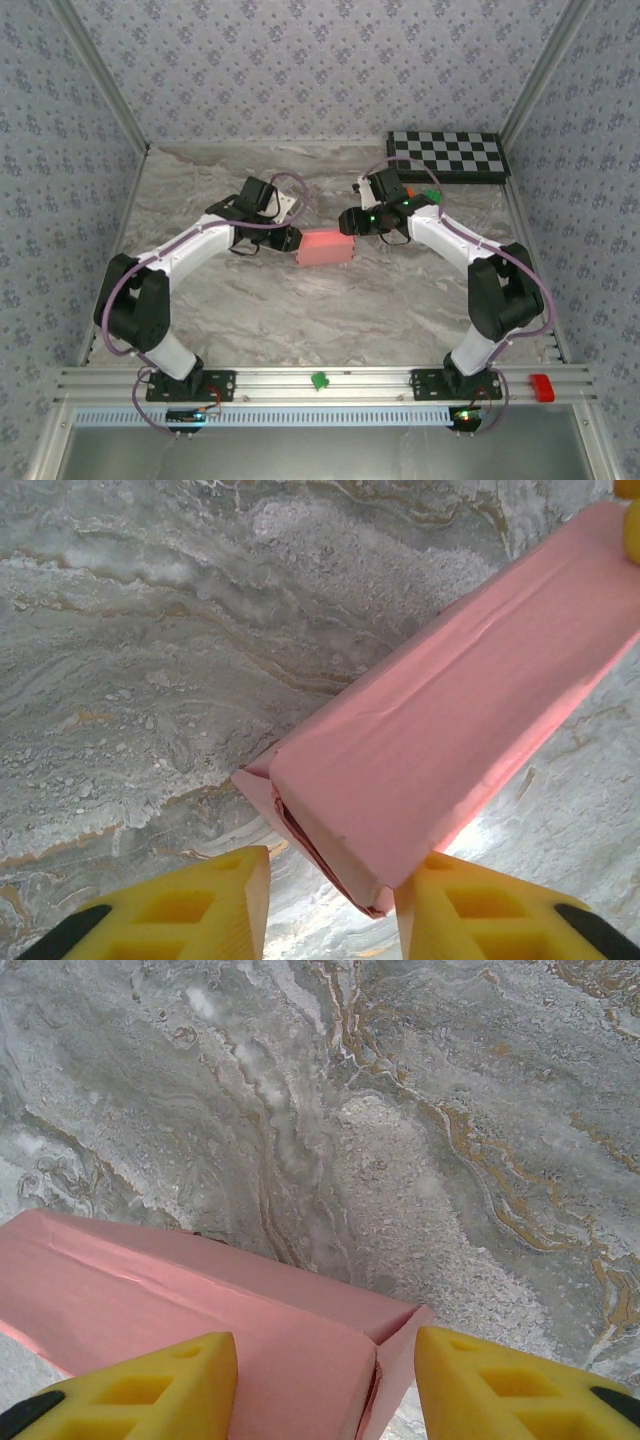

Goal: Fold the paper box

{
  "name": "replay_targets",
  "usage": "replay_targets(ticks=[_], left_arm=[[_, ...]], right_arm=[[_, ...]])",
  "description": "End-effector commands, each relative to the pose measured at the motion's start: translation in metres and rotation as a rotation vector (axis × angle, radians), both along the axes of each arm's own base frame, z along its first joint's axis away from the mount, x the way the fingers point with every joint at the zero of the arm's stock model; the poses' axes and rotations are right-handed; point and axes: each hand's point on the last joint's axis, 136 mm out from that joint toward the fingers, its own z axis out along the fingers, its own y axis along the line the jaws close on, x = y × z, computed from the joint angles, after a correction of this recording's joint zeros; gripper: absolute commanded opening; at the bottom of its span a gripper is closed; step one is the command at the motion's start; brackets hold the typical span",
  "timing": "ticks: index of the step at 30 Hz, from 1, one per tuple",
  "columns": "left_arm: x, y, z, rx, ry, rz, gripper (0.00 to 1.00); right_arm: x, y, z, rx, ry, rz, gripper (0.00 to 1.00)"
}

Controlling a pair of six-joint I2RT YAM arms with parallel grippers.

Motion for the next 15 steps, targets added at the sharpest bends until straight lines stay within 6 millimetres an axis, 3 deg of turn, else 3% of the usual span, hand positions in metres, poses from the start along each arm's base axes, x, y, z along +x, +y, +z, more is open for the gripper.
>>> replay_targets(ticks=[1,8,12,15], left_arm=[[-0.005,-0.002,0.025,-0.033,-0.068,-0.031,0.40],[-0.008,-0.001,0.046,-0.108,-0.135,-0.023,0.51],[0.011,0.014,0.043,-0.087,-0.109,0.113,0.51],[0.020,0.013,0.038,-0.088,-0.063,0.150,0.46]], right_arm=[[-0.007,-0.002,-0.011,-0.021,0.038,-0.010,0.52],[-0.007,-0.002,-0.015,-0.024,0.049,-0.011,0.51],[-0.008,-0.001,-0.014,-0.024,0.046,-0.008,0.51],[-0.008,-0.001,-0.015,-0.025,0.049,-0.006,0.52]])
